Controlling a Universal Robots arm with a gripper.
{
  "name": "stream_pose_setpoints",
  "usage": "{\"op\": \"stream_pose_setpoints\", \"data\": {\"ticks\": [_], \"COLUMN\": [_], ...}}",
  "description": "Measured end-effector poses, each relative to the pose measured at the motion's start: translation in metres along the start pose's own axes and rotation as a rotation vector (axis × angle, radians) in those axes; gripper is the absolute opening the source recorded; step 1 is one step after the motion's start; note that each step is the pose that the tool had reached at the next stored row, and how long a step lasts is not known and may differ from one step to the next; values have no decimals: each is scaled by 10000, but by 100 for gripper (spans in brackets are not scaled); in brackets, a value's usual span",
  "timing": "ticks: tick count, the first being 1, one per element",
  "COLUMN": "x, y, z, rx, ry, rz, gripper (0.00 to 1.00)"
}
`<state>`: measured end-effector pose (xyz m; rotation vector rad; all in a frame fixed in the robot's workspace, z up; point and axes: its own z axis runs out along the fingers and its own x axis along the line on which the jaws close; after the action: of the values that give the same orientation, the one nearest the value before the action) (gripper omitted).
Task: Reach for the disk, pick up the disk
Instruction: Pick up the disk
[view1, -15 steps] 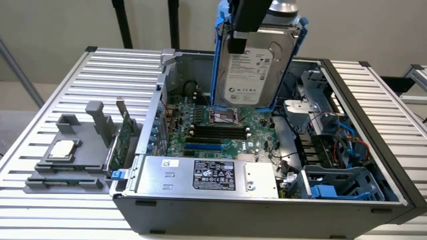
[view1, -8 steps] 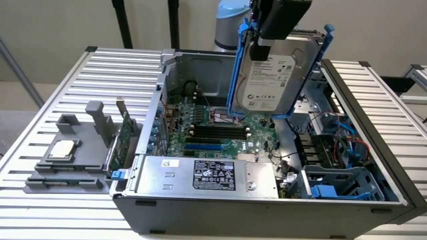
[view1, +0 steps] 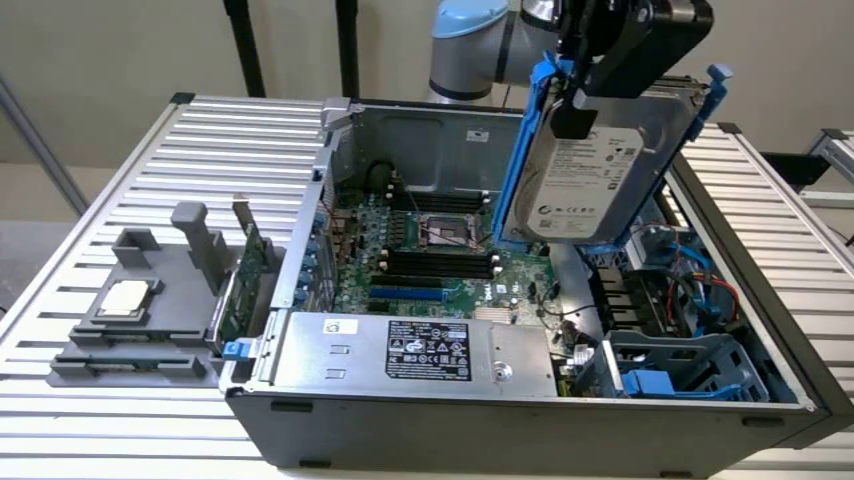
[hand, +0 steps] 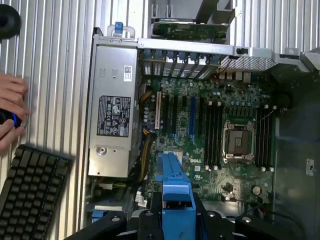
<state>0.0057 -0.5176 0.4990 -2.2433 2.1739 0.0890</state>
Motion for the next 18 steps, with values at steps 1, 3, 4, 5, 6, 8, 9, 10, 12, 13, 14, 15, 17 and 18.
{"op": "stream_pose_setpoints", "data": {"ticks": [1, 3, 4, 5, 6, 8, 9, 10, 12, 13, 14, 15, 17, 18], "x": [24, 69, 92, 115, 137, 183, 206, 230, 277, 302, 330, 355, 410, 436], "y": [-38, -110, -147, -182, -218, -290, -325, -361, -426, -457, -487, -513, -563, -586], "z": [-2, -6, -8, -11, -13, -17, -19, -22, -26, -28, -30, -32, -37, -39], "rx": [-1, -4, -5, -7, -9, -10, -12, -13, -15, -16, -17, -19, -20, -21], "ry": [-1, -2, -1, -1, -1, -1, -2, -1, -1, -2, -1, -2, -2, -1], "rz": [0, 0, 1, 1, 0, 1, 1, 1, 1, 1, 1, 1, 1, 1], "gripper": [33, 33, 33, 33, 33, 33, 33, 33, 33, 33, 33, 33, 33, 33]}}
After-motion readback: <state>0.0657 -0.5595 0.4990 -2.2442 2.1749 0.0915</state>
